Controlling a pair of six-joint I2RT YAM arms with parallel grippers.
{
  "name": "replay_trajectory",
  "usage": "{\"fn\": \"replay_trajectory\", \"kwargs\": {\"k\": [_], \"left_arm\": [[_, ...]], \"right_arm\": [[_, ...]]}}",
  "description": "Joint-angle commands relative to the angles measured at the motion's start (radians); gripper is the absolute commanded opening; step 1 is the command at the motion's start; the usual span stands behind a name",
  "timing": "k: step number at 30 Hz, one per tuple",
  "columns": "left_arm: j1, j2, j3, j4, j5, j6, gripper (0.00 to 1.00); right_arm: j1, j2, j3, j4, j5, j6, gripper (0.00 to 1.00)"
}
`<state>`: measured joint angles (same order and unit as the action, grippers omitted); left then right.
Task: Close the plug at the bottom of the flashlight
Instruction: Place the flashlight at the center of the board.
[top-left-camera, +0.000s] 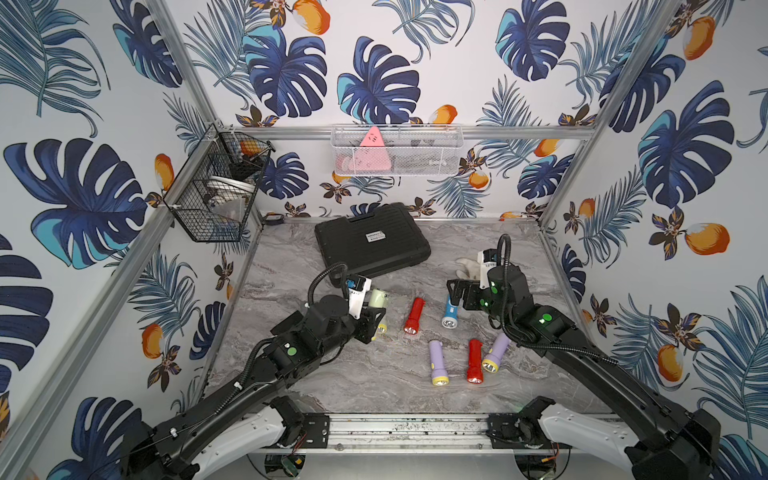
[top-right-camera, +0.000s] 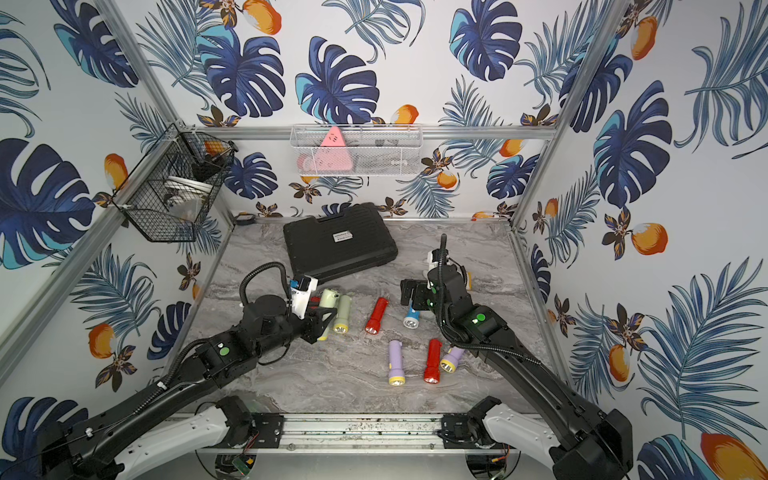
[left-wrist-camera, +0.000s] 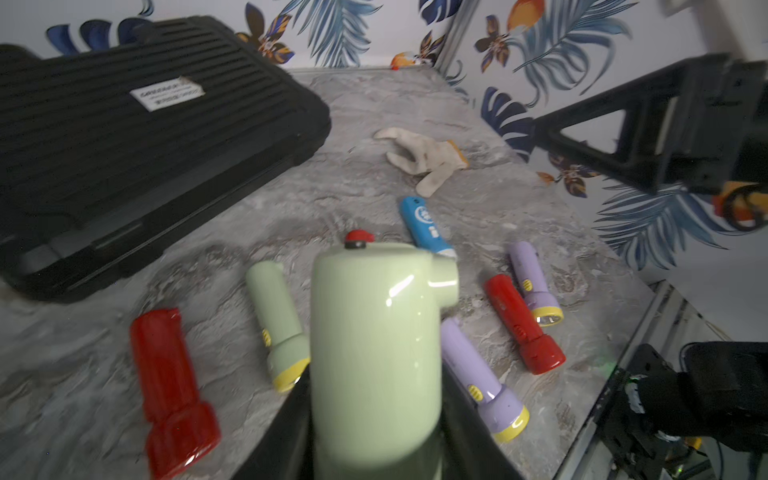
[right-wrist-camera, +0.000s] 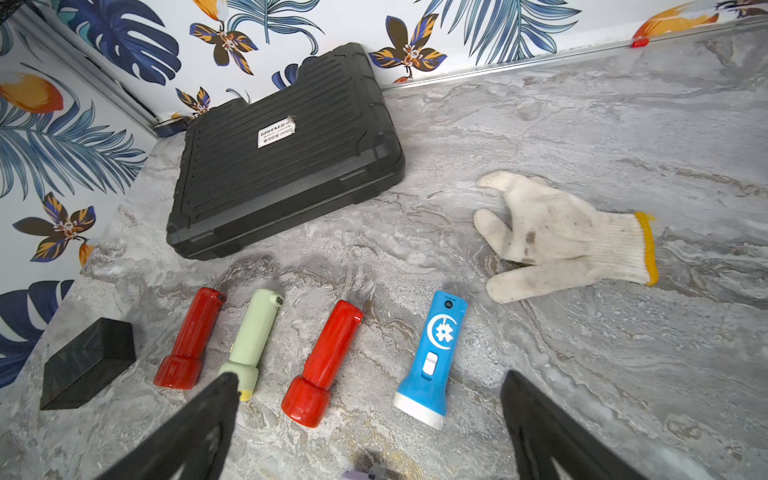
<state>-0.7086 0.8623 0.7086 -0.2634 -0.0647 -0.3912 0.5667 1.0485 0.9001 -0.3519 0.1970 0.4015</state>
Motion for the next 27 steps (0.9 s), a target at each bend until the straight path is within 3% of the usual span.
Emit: {"fn": "replay_trajectory", "kwargs": {"k": [1, 9, 27], "left_arm": [[-0.008, -0.022, -0.006, -0.182, -0.110, -0.121, 0.00], [-0.021, -0.053, -0.095, -0.357, -0.147, -0.274, 0.00], [-0.038, 0.063, -0.309, -0.225, -0.189, -0.388, 0.00]], "right_arm": [[-0.021, -0.001, -0.004, 0.008, -0.022, 0.028, 1.00], [-0.053, -0.002, -0.007, 0.001, -0.056, 0.043, 1.00], [-0.070, 0.031, 0.010, -0.015, -0.104, 0.066, 1.00]]}}
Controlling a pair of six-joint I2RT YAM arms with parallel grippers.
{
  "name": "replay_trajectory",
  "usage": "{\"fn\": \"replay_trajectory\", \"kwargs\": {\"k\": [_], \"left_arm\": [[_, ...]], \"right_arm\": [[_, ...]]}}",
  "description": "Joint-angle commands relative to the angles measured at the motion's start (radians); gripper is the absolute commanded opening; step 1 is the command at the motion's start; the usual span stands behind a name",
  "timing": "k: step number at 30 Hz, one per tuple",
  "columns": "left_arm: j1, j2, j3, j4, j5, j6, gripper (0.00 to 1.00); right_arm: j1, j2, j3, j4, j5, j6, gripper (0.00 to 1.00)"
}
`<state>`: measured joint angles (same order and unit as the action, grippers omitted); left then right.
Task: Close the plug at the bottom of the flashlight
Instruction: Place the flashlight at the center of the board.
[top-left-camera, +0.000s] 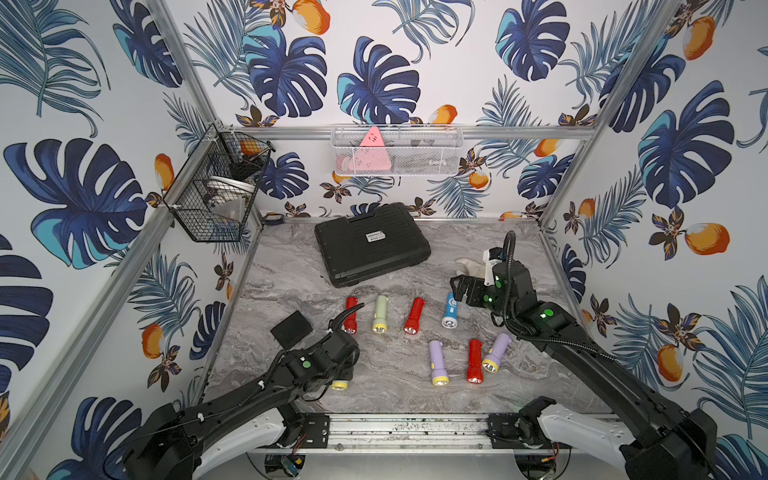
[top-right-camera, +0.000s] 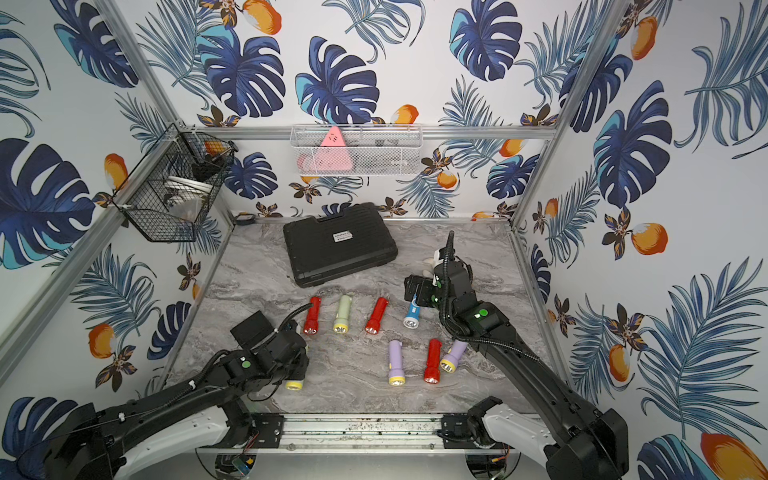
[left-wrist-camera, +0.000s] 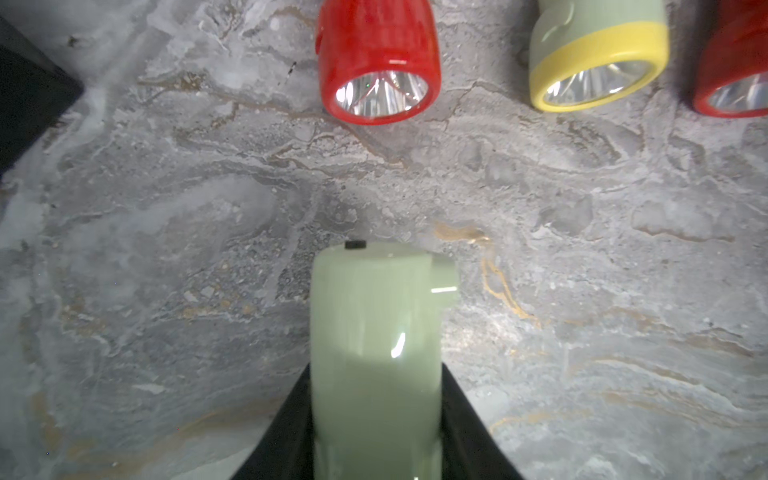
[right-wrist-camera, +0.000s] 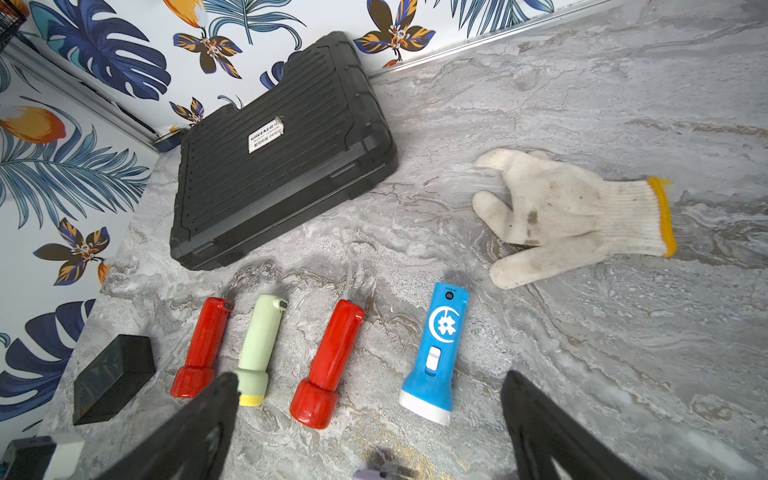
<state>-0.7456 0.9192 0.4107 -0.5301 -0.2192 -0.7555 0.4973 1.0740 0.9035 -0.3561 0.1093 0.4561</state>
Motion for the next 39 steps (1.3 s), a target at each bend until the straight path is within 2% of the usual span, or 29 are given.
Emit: {"fn": "replay_trajectory", "kwargs": {"k": [1, 11, 15, 21, 33, 38, 39], "left_arm": [[-0.001, 0.009, -0.016, 0.048, -0.032, -0.025, 0.00], [-0.001, 0.086, -0.039, 0.099, -0.007, -0.034, 0.13], [-0.001, 0.105, -0.035, 0.095, -0.008, -0.039, 0.33], [-0.001, 0.097, -0.024, 0.077, -0.005, -0.045, 0.55], [-0.007, -0.031, 0.101, -0.059, -0.044, -0.009, 0.60], [-0.057, -0.007, 0.173, -0.028, -0.033, -0.013, 0.60], [-0.079, 0.011, 0.187, -0.011, -0.032, -0.019, 0.60]], "right_arm": [[-0.001, 0.007, 0.007, -0.012, -0.021, 0.013, 1.00], [-0.004, -0.003, -0.005, -0.007, -0.014, 0.016, 1.00], [-0.004, -0.009, -0.007, -0.006, -0.015, 0.019, 1.00], [-0.010, -0.007, -0.007, -0.002, -0.027, 0.024, 1.00], [-0.026, 0.021, -0.033, 0.018, -0.036, 0.050, 1.00], [-0.037, 0.010, -0.067, 0.003, -0.004, 0.073, 1.00], [-0.069, 0.007, -0.071, -0.006, 0.000, 0.072, 1.00]]}}
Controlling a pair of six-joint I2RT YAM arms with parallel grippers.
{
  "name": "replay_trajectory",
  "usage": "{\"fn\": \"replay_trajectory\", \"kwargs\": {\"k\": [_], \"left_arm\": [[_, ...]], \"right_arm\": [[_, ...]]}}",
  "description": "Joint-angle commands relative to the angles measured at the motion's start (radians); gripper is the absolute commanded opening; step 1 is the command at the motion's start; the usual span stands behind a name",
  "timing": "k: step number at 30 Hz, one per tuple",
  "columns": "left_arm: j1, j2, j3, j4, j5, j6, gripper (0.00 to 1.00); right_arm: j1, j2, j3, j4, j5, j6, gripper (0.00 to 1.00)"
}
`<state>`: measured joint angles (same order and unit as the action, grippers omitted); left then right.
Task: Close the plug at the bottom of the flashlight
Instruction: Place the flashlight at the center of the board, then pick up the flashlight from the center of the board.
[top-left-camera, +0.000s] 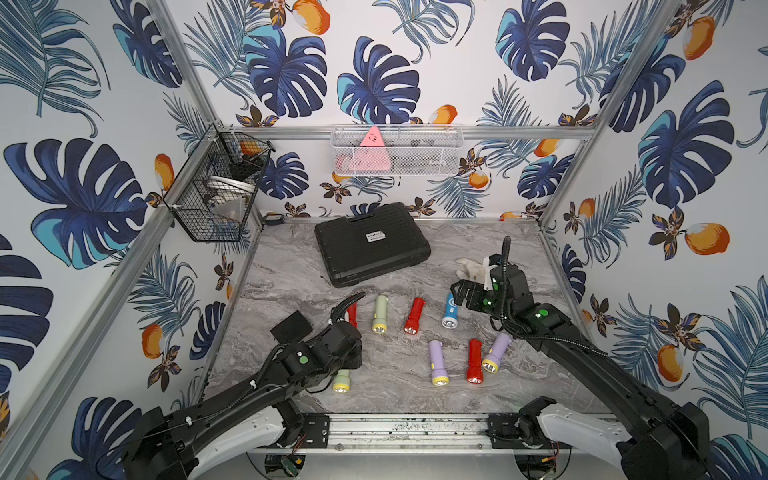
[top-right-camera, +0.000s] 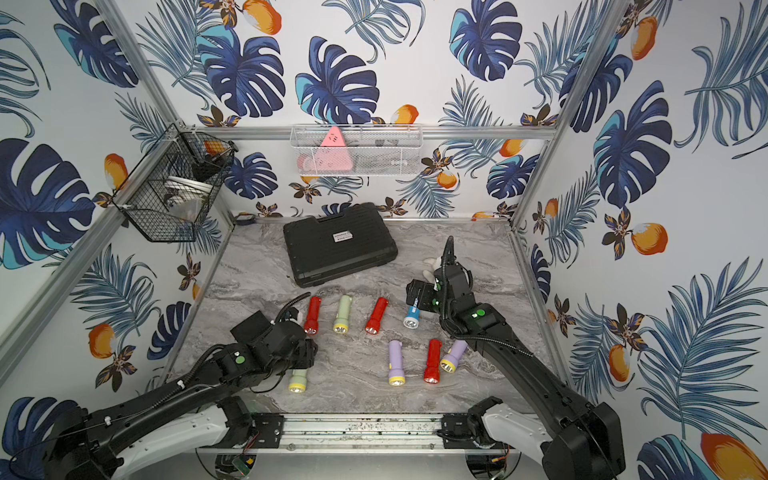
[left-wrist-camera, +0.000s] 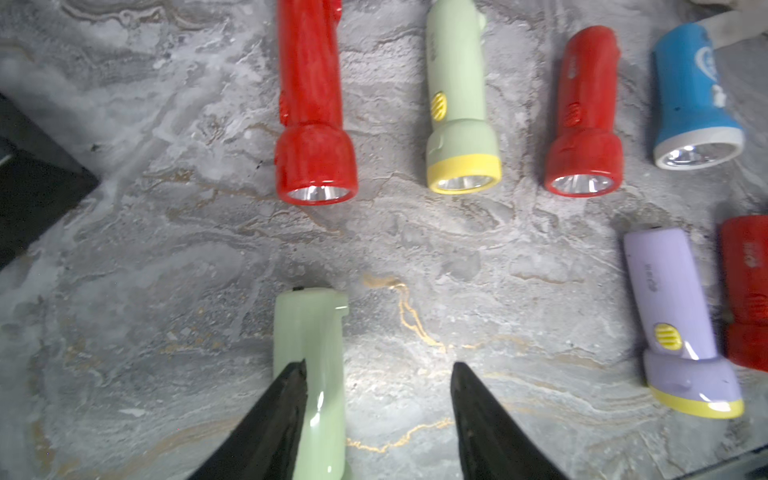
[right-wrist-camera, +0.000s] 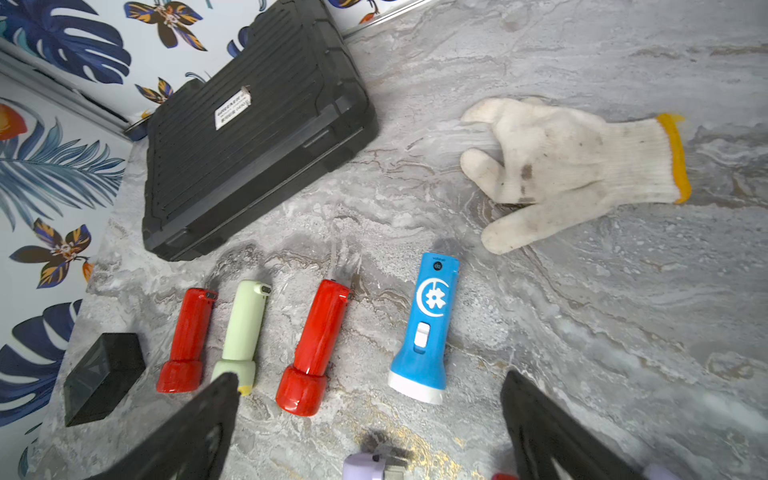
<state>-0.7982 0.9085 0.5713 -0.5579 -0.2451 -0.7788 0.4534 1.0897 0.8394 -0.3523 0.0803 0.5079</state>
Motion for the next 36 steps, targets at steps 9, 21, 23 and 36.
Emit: {"fn": "replay_trajectory", "kwargs": {"k": [9, 21, 23, 36], "left_arm": [[-0.220, 0.279, 0.160, 0.205, -0.042, -0.008, 0.60], [-0.361, 0.670, 0.387, 0.336, 0.040, 0.035, 0.62], [-0.367, 0.721, 0.417, 0.329, 0.059, 0.045, 0.64], [-0.371, 0.987, 0.618, 0.215, 0.090, 0.093, 0.70]], "right_arm": [[-0.137, -0.075, -0.069, -0.050, 0.020, 0.008, 1.00], [-0.218, -0.126, -0.095, -0.049, 0.016, 0.007, 1.00], [-0.225, -0.131, -0.097, -0.043, 0.010, 0.006, 1.00], [-0.243, -0.173, -0.117, -0.025, -0.012, -0.003, 1.00]]}}
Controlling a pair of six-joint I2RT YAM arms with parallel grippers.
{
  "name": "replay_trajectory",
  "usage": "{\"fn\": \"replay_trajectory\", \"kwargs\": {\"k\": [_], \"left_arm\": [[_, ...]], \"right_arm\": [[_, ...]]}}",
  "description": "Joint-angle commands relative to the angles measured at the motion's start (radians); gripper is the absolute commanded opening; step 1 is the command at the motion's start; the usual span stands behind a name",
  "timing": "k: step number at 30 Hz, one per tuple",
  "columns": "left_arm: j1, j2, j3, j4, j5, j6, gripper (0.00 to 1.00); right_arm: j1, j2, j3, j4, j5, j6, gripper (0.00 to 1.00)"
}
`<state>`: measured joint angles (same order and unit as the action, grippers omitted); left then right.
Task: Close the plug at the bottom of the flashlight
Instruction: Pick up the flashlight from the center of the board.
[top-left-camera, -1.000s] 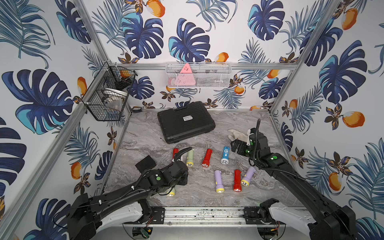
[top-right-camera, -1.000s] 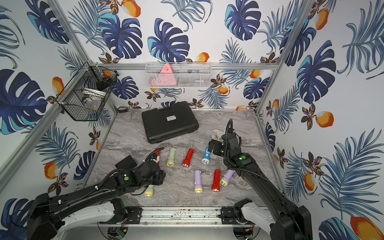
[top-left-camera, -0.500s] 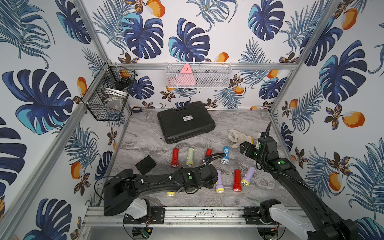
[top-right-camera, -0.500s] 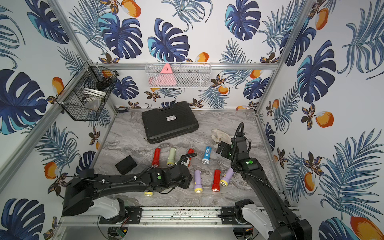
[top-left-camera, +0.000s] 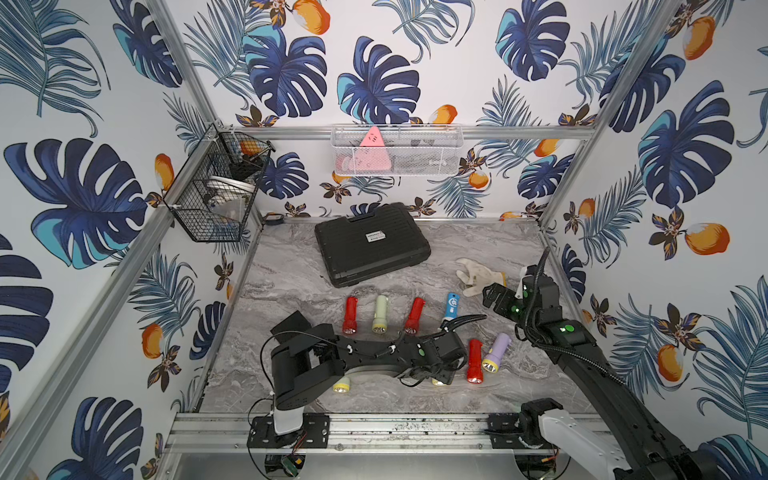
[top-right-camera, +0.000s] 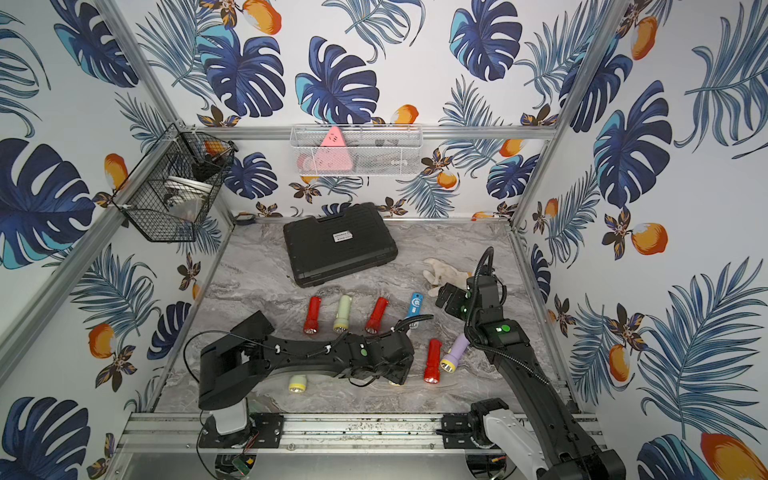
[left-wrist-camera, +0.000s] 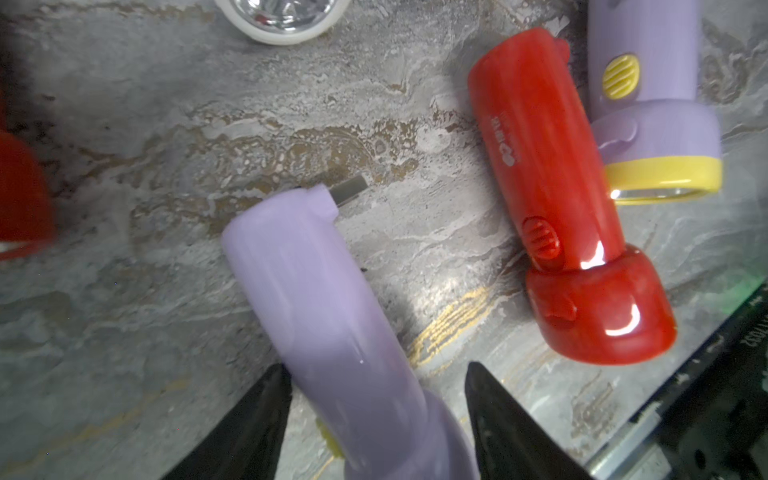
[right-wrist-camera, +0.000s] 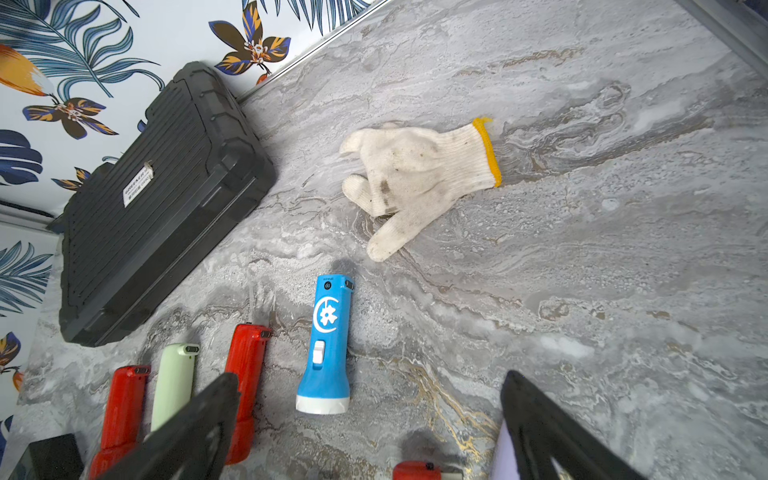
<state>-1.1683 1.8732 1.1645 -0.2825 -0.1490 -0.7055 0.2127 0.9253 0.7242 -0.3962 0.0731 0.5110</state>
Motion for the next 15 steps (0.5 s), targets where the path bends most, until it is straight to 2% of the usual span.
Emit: {"fn": "replay_trajectory", "kwargs": {"k": [1, 15], "left_arm": [[-0.001, 0.029, 0.029, -0.073, -0.012, 0.026, 0.70], [-0.001, 0.133, 0.108, -0.186, -0.081, 0.127, 0.58]], "right_arm": [[-0.003, -0.010, -0.002, 0.019, -0.006, -0.005, 1.00], [-0.010, -0.009, -0.001, 0.028, -0.012, -0.005, 1.00]]}}
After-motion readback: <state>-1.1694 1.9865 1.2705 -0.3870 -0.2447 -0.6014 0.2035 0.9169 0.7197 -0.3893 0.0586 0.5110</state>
